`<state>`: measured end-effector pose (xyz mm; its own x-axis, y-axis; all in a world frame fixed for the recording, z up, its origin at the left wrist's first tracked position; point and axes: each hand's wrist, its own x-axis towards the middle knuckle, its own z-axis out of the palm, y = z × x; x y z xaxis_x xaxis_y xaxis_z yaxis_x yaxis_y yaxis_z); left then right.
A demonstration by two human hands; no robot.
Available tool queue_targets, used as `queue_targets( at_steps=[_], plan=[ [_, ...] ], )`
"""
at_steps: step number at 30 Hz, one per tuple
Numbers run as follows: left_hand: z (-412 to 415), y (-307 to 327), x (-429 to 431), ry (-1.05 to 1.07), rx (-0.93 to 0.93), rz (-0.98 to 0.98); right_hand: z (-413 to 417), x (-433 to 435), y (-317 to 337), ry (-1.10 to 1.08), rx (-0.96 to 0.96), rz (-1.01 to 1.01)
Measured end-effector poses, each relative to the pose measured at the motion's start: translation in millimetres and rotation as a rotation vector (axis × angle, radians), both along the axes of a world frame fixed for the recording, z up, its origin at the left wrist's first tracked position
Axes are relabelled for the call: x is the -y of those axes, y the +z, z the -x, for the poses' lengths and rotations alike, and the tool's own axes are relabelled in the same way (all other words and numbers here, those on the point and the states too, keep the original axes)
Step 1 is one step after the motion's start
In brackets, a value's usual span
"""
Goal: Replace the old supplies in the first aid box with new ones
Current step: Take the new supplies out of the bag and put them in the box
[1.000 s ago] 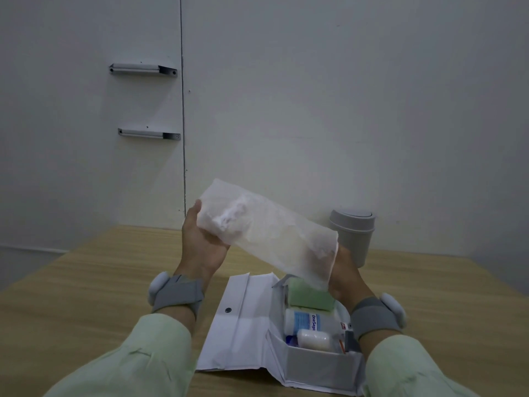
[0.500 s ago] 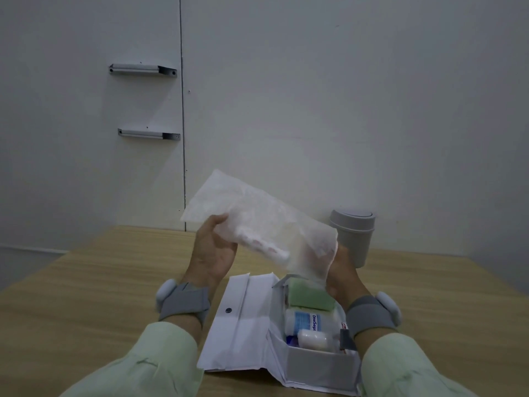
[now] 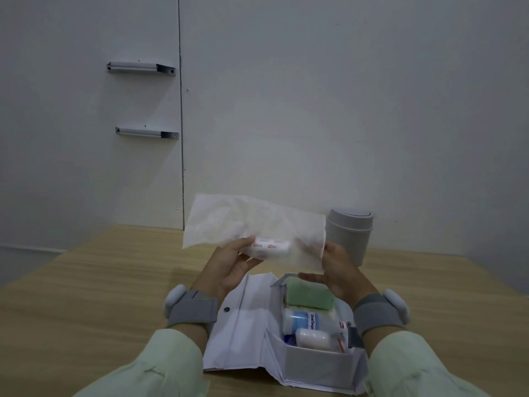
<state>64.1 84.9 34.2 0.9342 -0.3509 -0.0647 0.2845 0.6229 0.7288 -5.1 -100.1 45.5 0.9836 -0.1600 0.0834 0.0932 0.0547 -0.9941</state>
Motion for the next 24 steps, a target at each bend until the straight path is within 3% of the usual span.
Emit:
queue_targets(
  at_steps=[12,24],
  plan=[
    [0,-2,7,0.105,0.068,-0.051,-3,-10,0,-0.031,-0.039,0.309],
    [-16,-13,-10,0.147,0.034,0.141,1,12,-2,-0.210,0.085,0.068]
  ],
)
